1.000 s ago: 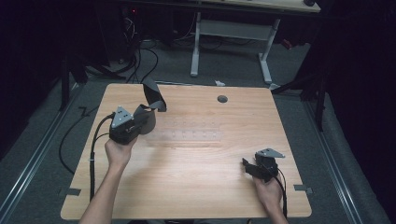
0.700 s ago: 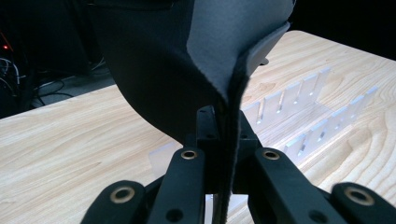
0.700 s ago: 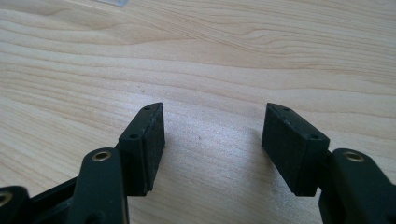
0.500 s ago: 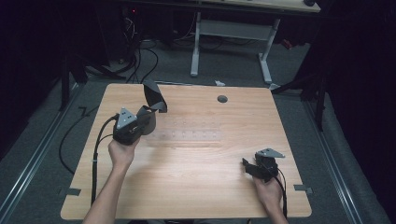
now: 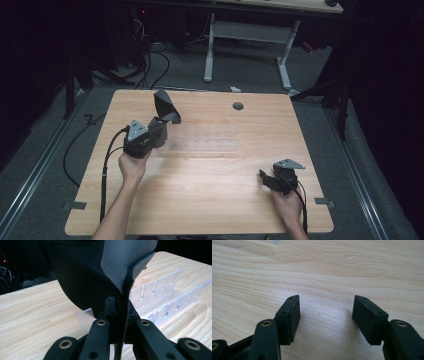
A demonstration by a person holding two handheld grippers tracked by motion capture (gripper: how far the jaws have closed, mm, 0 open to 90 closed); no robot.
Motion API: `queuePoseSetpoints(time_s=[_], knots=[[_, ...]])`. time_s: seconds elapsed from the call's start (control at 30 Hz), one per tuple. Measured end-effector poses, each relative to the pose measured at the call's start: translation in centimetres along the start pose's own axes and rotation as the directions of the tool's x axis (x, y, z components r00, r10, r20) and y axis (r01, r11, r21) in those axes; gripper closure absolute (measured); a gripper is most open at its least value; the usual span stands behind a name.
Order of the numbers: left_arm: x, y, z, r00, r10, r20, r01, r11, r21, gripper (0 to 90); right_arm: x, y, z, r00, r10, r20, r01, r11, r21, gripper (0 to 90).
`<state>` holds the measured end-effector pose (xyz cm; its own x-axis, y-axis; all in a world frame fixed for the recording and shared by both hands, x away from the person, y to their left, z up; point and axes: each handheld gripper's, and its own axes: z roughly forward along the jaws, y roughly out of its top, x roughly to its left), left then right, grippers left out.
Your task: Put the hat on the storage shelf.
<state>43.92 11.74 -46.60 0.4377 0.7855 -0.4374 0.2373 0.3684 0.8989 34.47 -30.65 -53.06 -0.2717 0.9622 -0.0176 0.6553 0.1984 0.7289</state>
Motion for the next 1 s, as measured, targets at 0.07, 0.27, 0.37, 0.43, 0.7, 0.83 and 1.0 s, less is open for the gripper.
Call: queuePoseSetpoints(time_s=[0.07,0.27,0.37,0.43,0.7,0.83,1.0], knots=[[0.1,-0.1,0.0,1.0,-0.006,-0.002,0.006,1.0,0.001,86.1,0.0,0.0,0.0,1.0,0.001,0.0,-0.001,1.0,0.0,39.4],[0.2,-0.3,-0.1,0.9997,-0.023,-0.007,0.023,0.9997,0.006,85.6,0.0,0.0,0.0,1.0,0.0,0.0,0.0,1.0,0.0,39.4],[0.2,-0.3,-0.2,0.9996,-0.024,-0.016,0.024,0.9996,0.014,85.1,0.0,0.0,0.0,1.0,0.001,0.0,-0.001,1.0,0.0,39.4],[0.2,-0.3,-0.2,0.9993,-0.026,-0.026,0.027,0.9994,0.024,84.6,0.0,0.0,0.0,1.0,0.001,0.0,-0.001,1.0,0.0,39.4],[0.4,-0.3,-0.6,0.9978,-0.044,-0.049,0.046,0.9982,0.04,80.9,0.0,0.0,0.0,1.0,0.0,0.0,0.0,1.0,0.0,39.4],[0.8,-0.3,-1.0,0.9954,-0.066,-0.069,0.069,0.9967,0.043,70.0,0.0,0.0,0.0,1.0,0.0,0.0,0.0,1.0,0.0,39.4],[1.2,-0.2,-1.5,0.9906,-0.091,-0.102,0.097,0.9933,0.062,50.7,0.0,0.0,0.0,1.0,0.0,0.0,0.0,1.0,0.0,39.3]])
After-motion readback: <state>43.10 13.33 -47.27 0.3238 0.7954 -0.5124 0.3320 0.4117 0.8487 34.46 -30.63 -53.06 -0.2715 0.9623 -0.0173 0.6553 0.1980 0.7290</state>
